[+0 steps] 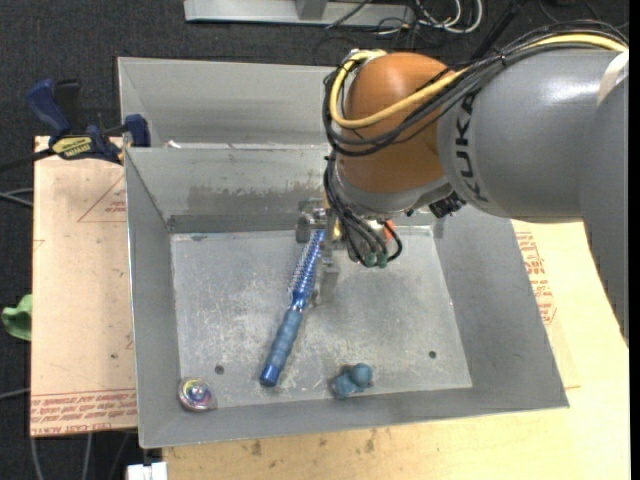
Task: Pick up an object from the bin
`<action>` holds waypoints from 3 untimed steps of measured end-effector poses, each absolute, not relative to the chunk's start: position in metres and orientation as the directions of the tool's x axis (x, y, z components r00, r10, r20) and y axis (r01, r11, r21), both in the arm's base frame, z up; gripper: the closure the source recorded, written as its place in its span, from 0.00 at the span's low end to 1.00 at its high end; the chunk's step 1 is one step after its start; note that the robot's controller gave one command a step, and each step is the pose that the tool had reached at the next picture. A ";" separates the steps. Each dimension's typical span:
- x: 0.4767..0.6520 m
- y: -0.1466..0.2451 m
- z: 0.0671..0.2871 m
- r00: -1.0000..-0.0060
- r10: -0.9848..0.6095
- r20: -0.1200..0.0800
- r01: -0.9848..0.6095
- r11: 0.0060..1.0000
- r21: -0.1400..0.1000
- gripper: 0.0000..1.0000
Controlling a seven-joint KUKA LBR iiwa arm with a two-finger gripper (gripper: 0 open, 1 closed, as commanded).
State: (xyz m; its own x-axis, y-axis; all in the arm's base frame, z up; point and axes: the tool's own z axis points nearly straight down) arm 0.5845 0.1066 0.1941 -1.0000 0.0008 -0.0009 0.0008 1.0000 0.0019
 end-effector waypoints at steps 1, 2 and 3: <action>0.545 0.087 0.128 -0.978 -0.207 0.005 -0.207 0.978 0.001 0.00; 0.560 0.103 0.068 -0.778 -0.628 0.001 -0.628 0.778 0.003 0.00; 0.561 0.102 0.070 -0.780 -0.626 -0.002 -0.626 0.780 0.001 1.00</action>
Offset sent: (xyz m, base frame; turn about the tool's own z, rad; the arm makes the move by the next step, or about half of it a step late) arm -0.0384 -0.0197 -0.0632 -0.2108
